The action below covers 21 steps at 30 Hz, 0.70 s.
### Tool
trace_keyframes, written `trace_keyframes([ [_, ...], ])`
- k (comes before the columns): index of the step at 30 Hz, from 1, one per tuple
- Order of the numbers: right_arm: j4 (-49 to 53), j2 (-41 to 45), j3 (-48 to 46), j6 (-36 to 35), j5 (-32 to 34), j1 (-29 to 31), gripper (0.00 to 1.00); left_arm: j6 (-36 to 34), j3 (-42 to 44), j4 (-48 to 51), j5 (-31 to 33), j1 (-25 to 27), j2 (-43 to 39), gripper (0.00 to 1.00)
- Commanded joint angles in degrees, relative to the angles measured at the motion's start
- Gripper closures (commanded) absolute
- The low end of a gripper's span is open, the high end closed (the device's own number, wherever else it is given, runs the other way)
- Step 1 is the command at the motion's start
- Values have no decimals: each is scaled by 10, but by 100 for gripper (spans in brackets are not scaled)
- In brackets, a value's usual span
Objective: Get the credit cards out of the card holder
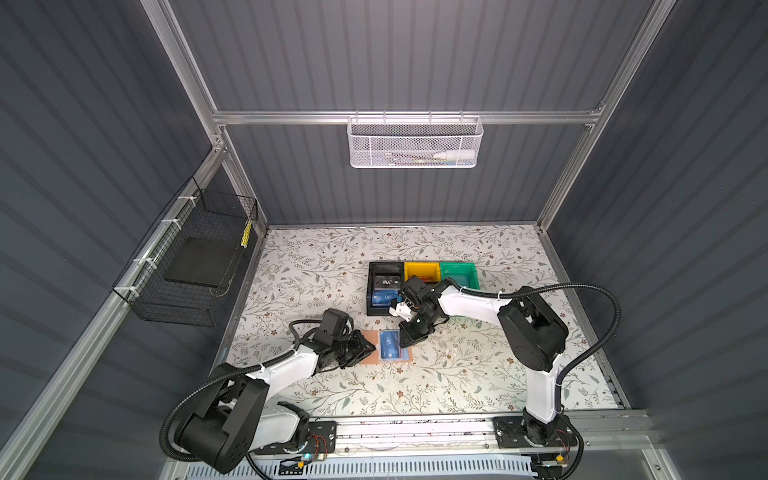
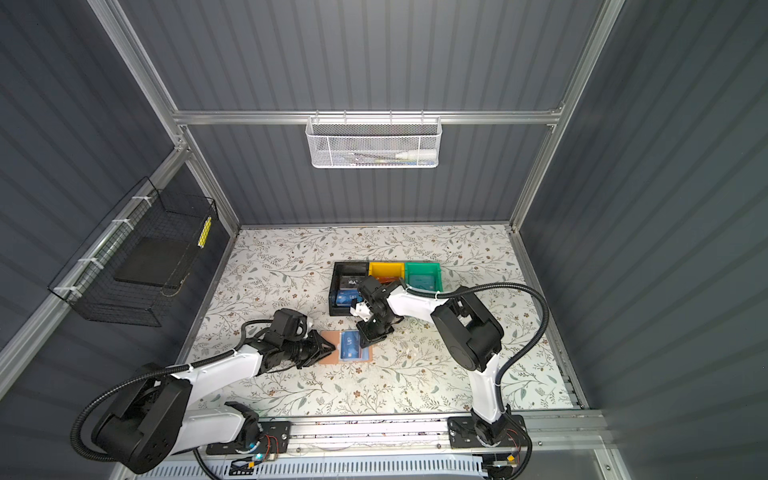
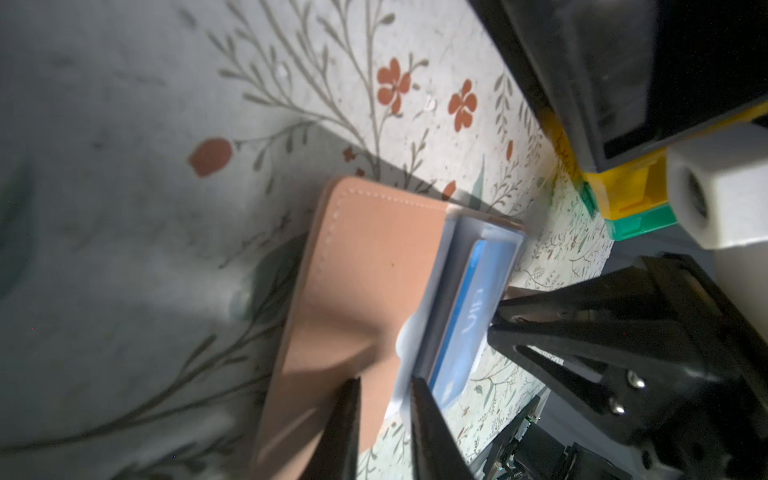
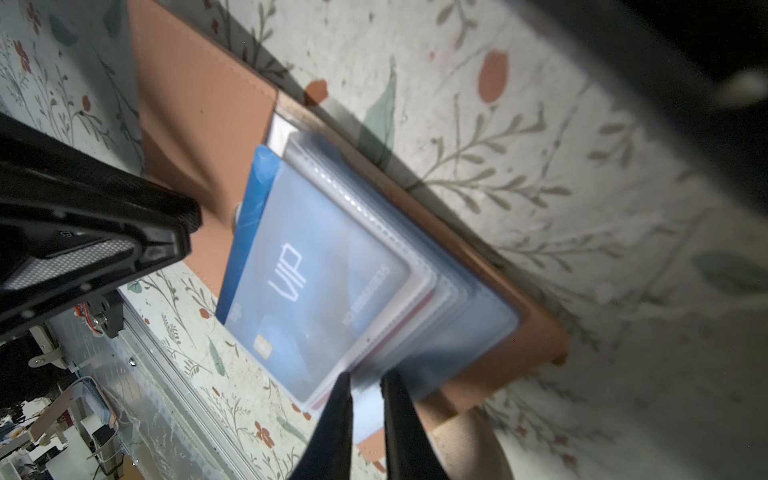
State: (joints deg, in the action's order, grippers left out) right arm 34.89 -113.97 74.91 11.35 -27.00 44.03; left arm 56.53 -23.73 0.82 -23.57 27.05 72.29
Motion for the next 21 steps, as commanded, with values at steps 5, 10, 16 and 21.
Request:
trace_keyframes([
  [5, 10, -26, 7, -5, 13, 3, 81, -7, -15, -16, -14, 1, 29, 73],
  [10, 10, -31, 6, -5, 12, 2, 81, -9, -23, -62, -30, 1, 59, 73],
  [16, 10, -32, 7, -7, 9, 2, 81, -17, -28, -93, -31, 1, 61, 75],
  [21, 10, -33, 7, -7, 9, -1, 81, -13, -20, -107, -36, 1, 76, 76],
])
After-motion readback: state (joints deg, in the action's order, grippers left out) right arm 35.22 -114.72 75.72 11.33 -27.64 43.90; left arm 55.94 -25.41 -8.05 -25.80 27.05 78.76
